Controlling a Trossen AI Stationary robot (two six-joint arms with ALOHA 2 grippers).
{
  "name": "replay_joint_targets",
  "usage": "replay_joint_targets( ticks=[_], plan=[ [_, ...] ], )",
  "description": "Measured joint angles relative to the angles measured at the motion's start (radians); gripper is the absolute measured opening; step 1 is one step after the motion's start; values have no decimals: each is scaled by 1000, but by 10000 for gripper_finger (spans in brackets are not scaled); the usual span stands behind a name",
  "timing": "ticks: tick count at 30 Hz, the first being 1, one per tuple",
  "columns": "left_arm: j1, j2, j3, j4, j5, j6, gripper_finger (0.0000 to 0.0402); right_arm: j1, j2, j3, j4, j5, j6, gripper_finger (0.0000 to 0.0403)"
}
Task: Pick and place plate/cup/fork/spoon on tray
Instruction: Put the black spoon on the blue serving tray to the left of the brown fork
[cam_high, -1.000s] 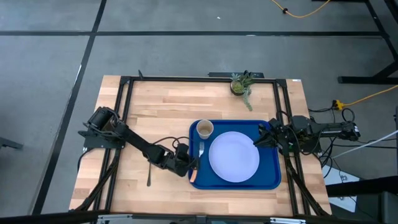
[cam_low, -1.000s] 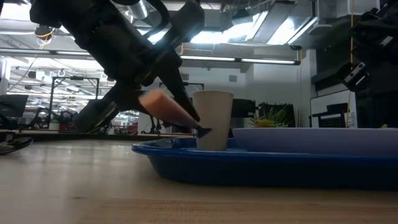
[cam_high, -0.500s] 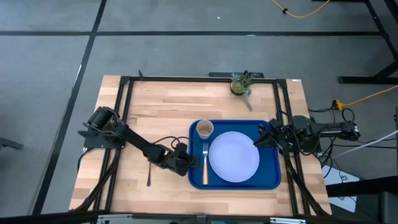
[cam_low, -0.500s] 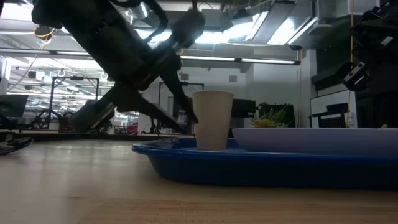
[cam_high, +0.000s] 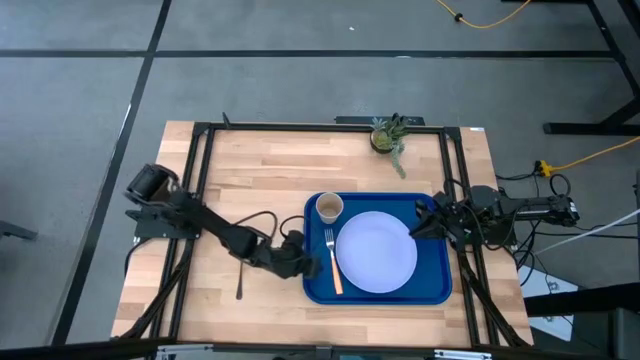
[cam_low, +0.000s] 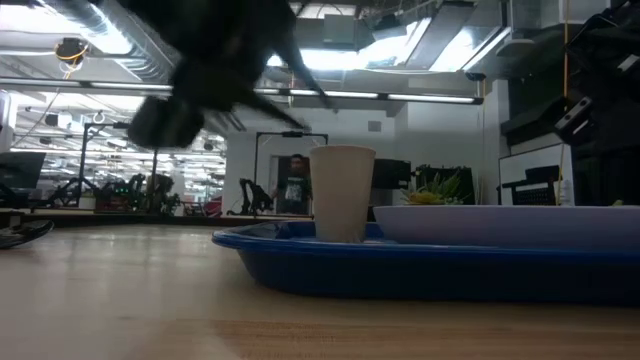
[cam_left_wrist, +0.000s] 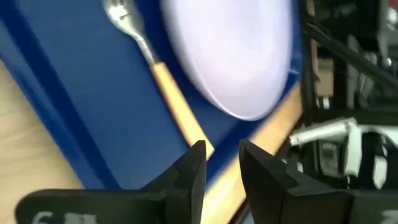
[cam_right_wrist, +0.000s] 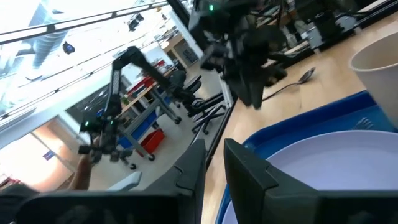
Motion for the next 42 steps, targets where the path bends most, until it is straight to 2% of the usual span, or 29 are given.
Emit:
replay_joint_targets(
  ticks=[4,6,10,14,19,22,25,29,37,42],
  plan=[
    [-38,-86,0,-100,-53,86,91,0,0,0,5,-28,-1,65],
    [-61,-124,2,-227,-67,70,89,0,0,0,5,-29,-1,65],
    [-118,-149,0,-495,-71,-138,91,0,0,0,5,-31,-1,65],
    [-181,-148,0,-665,-72,-347,91,0,0,0,4,-31,0,65],
    [-233,-148,0,-815,-70,-463,90,0,0,0,4,-31,0,65],
    [-268,-151,0,-920,-24,-562,93,0,0,0,4,-31,0,65],
    [-296,-140,0,-975,15,-660,94,0,0,0,4,-31,0,65],
    [-315,-140,0,-1000,3,-702,94,0,0,0,4,-31,0,65],
    [-315,-79,0,-1044,19,-711,94,0,0,0,3,-33,-1,65],
    [-315,-43,0,-1046,103,-733,94,0,0,0,3,-39,0,65]
  ],
)
